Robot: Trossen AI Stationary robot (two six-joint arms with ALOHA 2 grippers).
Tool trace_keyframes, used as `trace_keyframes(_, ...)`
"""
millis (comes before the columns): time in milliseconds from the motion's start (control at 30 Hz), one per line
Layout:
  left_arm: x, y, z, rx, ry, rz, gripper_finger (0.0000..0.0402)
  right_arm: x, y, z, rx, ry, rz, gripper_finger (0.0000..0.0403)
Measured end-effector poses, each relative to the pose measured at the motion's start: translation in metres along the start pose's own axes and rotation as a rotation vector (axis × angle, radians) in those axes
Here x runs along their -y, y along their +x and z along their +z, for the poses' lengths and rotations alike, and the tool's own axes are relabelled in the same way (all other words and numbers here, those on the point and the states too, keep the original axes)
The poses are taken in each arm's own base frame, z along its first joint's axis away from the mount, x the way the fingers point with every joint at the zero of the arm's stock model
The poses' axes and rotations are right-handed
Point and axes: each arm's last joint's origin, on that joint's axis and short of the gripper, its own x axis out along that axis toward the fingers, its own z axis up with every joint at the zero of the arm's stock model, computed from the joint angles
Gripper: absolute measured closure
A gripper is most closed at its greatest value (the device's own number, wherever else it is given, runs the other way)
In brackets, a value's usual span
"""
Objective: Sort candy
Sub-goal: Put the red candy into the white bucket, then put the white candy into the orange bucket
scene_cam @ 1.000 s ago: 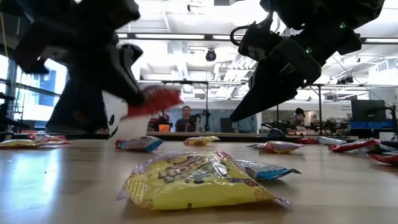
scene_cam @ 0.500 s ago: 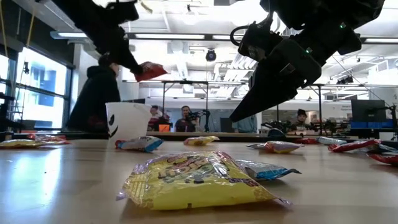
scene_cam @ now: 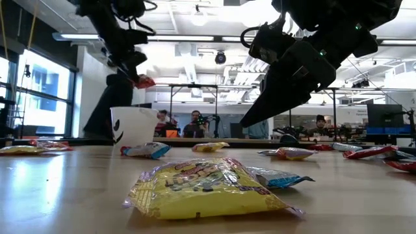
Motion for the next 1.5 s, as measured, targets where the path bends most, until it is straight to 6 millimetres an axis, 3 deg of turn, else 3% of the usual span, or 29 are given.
trace_keyframes(200, -0.017, 0.03, 0.011, -0.158, 0.007, -0.068, 0.0401, 0.0, 0.0, 0.0, 0.0, 0.001, 0.0, 0.0403)
trace_keyframes(400, -0.023, 0.063, 0.006, -0.286, 0.034, -0.064, 0.0401, 0.0, 0.0, 0.0, 0.0, -0.001, 0.0, 0.0403)
trace_keyframes(667, -0.031, 0.077, 0.003, -0.309, 0.064, -0.048, 0.0381, 0.0, 0.0, 0.0, 0.0, -0.001, 0.0, 0.0403)
trace_keyframes(1067, -0.021, 0.072, 0.006, -0.278, 0.09, -0.076, 0.03, 0.0, 0.0, 0.0, 0.0, 0.04, 0.0, 0.0403)
trace_keyframes(1300, 0.012, 0.05, 0.003, -0.137, 0.151, -0.134, 0.0284, -0.004, -0.001, 0.0, 0.004, 0.097, 0.007, 0.0385)
trace_keyframes(1500, 0.047, 0.013, -0.011, 0.027, 0.198, -0.226, 0.0284, -0.013, -0.003, 0.0, 0.039, 0.062, -0.028, 0.0334)
